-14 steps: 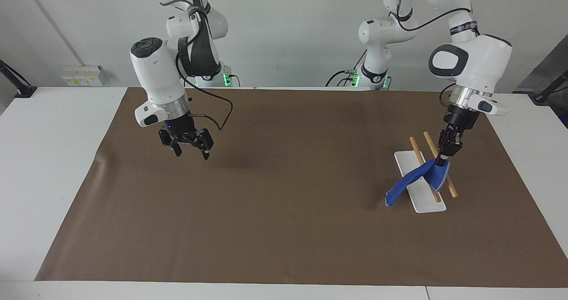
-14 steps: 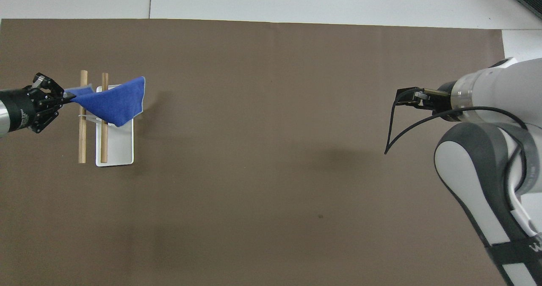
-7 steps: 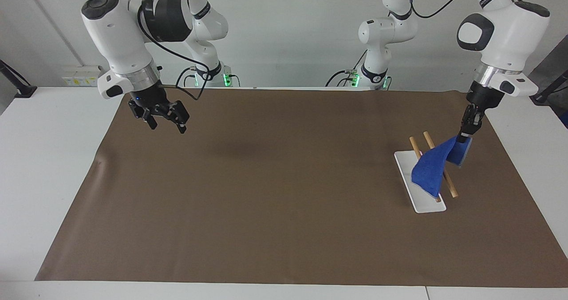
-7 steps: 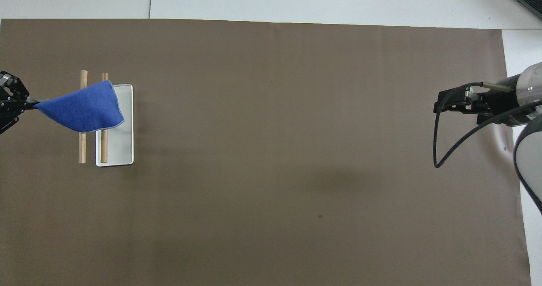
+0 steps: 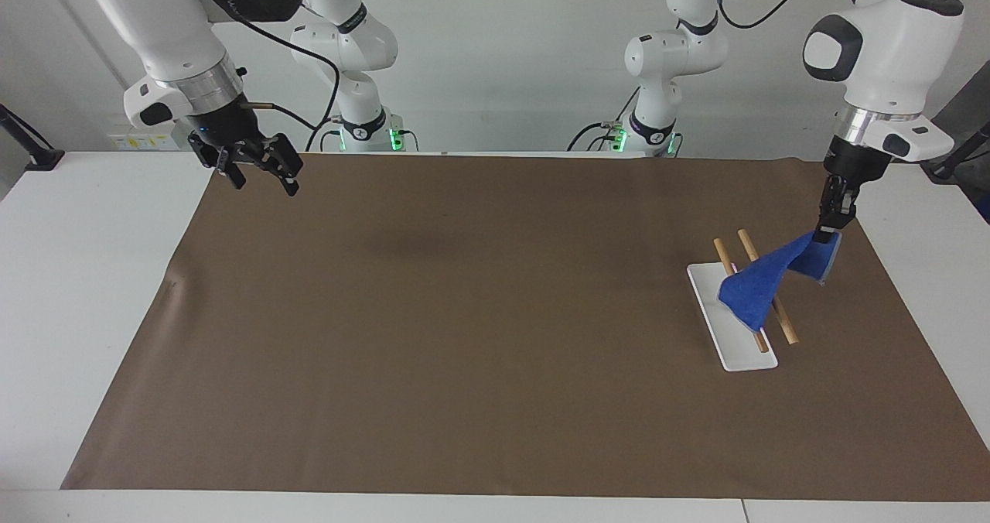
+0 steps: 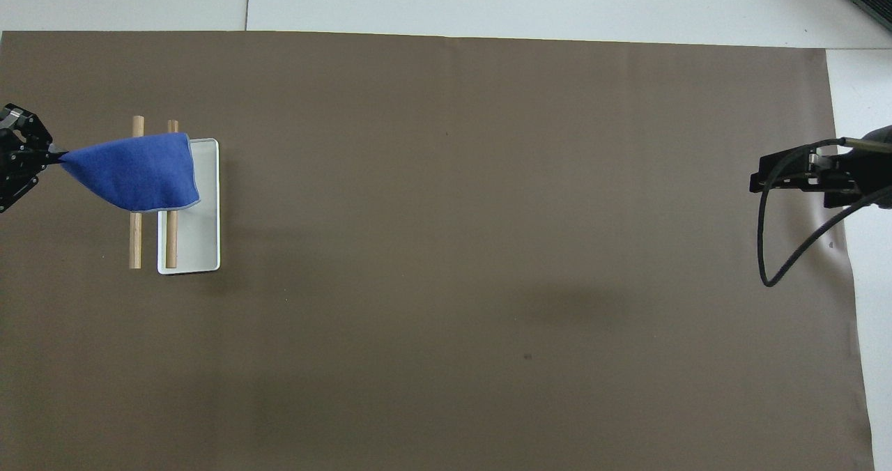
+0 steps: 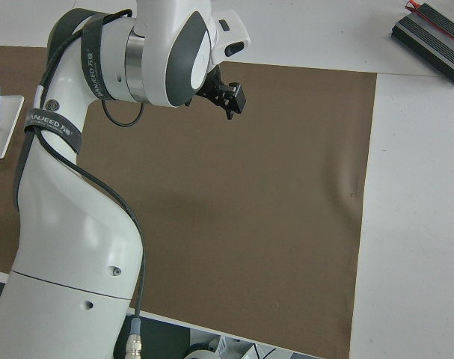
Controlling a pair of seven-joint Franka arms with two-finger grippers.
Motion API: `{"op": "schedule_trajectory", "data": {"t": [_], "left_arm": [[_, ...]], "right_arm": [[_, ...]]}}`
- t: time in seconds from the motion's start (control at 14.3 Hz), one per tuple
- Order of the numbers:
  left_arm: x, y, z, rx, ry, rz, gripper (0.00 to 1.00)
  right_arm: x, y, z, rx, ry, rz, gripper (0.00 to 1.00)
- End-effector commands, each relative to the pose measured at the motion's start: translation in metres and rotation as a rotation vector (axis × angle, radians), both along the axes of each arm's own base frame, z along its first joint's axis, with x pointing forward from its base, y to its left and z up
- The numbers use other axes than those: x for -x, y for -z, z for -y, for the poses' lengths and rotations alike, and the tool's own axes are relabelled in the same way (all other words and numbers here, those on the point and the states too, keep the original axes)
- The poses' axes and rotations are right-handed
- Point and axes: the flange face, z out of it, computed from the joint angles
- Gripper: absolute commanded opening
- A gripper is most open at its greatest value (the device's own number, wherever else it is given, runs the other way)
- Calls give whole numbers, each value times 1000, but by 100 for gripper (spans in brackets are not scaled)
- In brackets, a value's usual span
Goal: Right arm passes towel to left arm to hang
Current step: 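Drape the towel over the wooden sticks with the left gripper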
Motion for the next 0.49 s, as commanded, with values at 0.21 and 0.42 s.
{"op": "schedule_trajectory", "data": {"t": [0.21,0.42], "left_arm": [[-30,47,0,10,-56,50,0],[-36,60,-1,12,-58,55,0]], "right_arm": [[-1,-2,-7,25,-39,-9,100],[0,-3,0,28,-69,-18,100]]}}
